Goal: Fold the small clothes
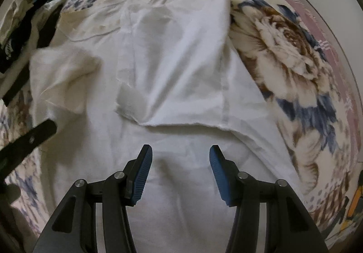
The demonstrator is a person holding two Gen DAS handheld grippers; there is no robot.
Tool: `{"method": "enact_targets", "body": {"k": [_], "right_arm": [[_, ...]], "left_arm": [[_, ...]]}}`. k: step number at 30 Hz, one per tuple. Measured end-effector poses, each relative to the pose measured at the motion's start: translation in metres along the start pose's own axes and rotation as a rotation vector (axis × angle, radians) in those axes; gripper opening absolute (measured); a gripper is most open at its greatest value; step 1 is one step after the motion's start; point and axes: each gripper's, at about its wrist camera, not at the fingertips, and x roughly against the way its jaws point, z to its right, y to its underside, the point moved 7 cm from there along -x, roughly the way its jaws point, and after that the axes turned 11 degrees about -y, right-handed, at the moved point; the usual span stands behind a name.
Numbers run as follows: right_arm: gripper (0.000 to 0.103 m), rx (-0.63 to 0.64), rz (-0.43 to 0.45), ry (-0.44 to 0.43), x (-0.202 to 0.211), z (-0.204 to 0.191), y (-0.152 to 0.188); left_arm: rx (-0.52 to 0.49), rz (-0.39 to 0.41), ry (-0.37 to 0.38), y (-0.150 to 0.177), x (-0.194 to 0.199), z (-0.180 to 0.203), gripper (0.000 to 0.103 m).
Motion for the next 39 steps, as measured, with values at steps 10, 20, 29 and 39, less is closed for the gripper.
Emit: {"method": "enact_targets", "body": {"k": [10,20,29,39], "right_arm": [[0.055,-0.063,0.005,-0.289,-0.013,-0.055,-0.032],[0.053,0.126,-0.048,-0.098,-0.045,-0.083,-0.055],[0.062,-0.016,-0.078,-0.145,0.062,-0.018,-0.025],[0.063,-0.027,-0.157,-0.136,0.175,0.126,-0.008]], "left_arm": [[0.077,0.07,-0.228,-0.084,-0.029,-0.077,0.062],[0.039,0.043,-0.319,-0.092,-0.052,-0.108,0.065],[0.017,0.101,-0.24,-0.025,0.038,-0.06,0.087],[-0.038,-0.025,-0.111,0.066,0.054,0.125,0.087]]}}
